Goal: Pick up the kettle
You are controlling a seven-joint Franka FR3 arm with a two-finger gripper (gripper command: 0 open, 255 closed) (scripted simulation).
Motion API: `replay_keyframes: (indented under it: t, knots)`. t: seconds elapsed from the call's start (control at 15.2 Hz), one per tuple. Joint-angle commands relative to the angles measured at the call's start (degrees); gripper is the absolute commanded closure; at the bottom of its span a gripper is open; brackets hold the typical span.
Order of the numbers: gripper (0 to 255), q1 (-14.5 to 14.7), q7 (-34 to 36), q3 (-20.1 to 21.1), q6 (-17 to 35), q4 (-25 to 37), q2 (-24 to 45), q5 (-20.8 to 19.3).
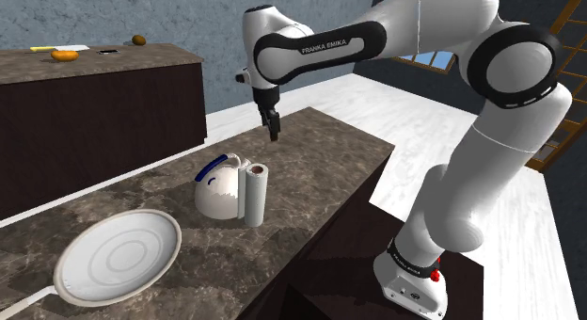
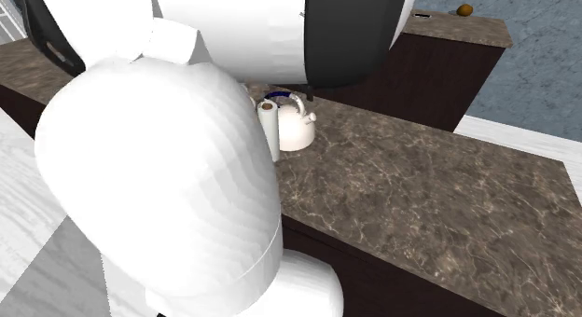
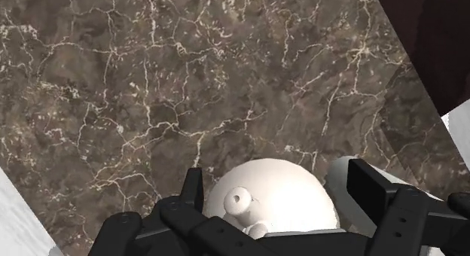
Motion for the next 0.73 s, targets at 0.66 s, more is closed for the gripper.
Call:
replay_keyframes:
  t: [0.66]
  knots:
    - [0, 3.7, -14.9, 4.0, 6.9, 7.5, 15.0, -4.9]
